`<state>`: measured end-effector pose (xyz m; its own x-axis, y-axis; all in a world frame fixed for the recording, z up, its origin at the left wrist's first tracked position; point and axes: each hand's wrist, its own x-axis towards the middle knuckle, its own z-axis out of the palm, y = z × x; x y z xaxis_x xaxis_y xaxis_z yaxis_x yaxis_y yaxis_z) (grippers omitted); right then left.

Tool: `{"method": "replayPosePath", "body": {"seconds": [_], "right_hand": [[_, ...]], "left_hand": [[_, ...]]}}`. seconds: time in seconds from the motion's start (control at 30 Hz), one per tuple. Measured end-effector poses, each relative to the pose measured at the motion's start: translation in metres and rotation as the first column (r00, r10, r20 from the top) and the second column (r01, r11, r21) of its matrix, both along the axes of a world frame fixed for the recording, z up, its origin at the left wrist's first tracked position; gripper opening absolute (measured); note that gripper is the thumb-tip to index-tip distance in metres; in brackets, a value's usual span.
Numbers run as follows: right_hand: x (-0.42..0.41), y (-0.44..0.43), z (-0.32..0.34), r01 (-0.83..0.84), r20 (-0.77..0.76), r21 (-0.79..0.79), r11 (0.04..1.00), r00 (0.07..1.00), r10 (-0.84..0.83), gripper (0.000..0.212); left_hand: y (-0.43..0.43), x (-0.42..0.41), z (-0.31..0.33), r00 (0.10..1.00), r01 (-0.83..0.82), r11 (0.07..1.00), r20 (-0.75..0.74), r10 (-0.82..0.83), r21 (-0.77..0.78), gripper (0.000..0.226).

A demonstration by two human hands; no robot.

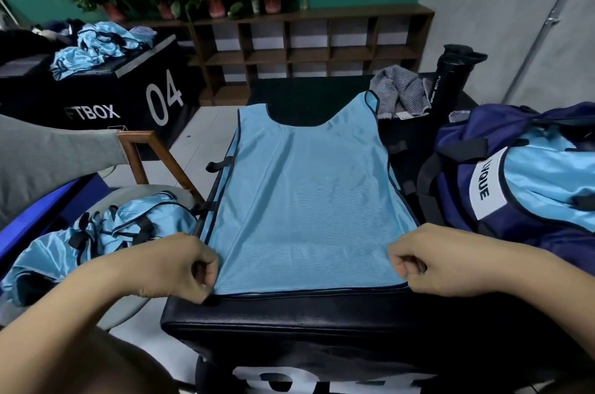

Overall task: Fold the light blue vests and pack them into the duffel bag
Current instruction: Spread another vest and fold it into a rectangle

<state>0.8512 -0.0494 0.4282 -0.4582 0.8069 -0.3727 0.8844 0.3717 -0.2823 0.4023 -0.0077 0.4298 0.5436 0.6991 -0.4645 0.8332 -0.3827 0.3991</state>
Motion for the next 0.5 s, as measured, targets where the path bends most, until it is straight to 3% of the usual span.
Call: {"method": "replayPosePath", "body": {"seconds": [0.1,0.23,0.3,0.37,0.5], "right_hand": [[-0.005,0.006,0.009,0.072,-0.076,0.031,0.997,0.995,-0.069,0.013],[-0.018,0.039,0.009,0.141,-0.204,0.218,0.966,0.974,-0.096,0.018],[-0.027,0.064,0.004,0.168,-0.186,0.245,0.955,0.975,-0.124,0.022],[-0.038,0.092,-0.002,0.197,-0.135,0.241,0.95,0.977,-0.168,0.036],[-0.054,0.146,-0.015,0.237,-0.034,0.219,0.947,0.971,-0.235,0.053]], "left_hand": [[0.007,0.006,0.011,1.0,0.0,1.0,0.022,-0.001,0.028,0.008],[0.038,0.028,0.019,0.991,-0.037,0.951,0.135,-0.005,0.308,0.011],[0.061,0.043,0.015,0.984,-0.083,0.899,0.177,0.006,0.43,0.014],[0.09,0.057,0.007,0.992,-0.079,0.858,0.121,0.019,0.508,0.026],[0.147,0.076,-0.012,0.998,-0.063,0.864,0.027,0.057,0.5,0.048]]}}
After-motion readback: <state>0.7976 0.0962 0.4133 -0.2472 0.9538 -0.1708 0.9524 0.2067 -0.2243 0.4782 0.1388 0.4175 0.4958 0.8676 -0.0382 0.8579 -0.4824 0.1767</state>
